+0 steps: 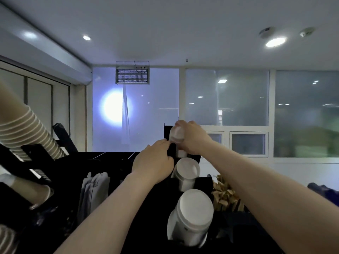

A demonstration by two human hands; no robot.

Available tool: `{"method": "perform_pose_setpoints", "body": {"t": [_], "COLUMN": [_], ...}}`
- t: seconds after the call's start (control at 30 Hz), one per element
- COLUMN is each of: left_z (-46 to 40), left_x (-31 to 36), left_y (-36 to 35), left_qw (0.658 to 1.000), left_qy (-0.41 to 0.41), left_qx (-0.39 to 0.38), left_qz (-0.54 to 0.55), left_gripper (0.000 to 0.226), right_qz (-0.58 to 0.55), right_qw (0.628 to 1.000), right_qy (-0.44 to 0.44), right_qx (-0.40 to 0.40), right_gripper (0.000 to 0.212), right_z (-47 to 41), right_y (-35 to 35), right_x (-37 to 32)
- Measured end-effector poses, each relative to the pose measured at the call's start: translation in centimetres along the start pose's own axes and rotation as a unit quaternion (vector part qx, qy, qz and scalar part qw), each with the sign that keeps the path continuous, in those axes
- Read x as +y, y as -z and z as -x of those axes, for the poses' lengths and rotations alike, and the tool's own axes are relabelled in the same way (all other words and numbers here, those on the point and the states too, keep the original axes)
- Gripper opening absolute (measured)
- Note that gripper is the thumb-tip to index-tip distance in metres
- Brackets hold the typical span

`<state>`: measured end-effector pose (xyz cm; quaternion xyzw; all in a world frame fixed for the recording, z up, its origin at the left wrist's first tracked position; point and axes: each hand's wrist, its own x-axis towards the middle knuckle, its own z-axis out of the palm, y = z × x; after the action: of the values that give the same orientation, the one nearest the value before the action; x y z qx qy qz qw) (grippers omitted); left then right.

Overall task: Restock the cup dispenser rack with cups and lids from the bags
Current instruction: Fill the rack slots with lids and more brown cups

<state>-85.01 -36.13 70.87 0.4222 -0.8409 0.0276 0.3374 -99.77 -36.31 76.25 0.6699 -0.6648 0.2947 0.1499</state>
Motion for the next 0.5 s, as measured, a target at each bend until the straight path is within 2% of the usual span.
{"method": "perform_pose_setpoints", "body": {"t": [0.13,0.2,0.27,0.5], "left_z": [0.1,0.2,0.2,0.3], "left_x": [0.0,0.0,-0.1,-0.3], "left_y": [0.1,0.1,0.0,-0.2], "left_qw": [1.0,1.0,1.0,1.0], "left_qy": [-0.004,-0.007,-0.005,-0.001], "left_qx": [-0.003,-0.005,-0.008,-0.008], "left_qz": [0.001,0.001,0.002,0.015], "left_gripper": [0.06,0.062,0.063,0.066], "right_qz": [0.053,0.087,0.065,0.043], "right_qw": [0.998,0.994,0.995,0.999], "right_qy": [0.0,0.015,0.018,0.005], "right_qx": [-0.034,-0.058,-0.069,-0.026], "right_gripper": [0.063,0.055,0.048,0.045], "right_z": [0.0,-0.1,-0.1,0.2], "right_y": [-0.9,-0.6,-0.2,-0.7], "right_x": [0.0,0.2,0.5,1.3]}}
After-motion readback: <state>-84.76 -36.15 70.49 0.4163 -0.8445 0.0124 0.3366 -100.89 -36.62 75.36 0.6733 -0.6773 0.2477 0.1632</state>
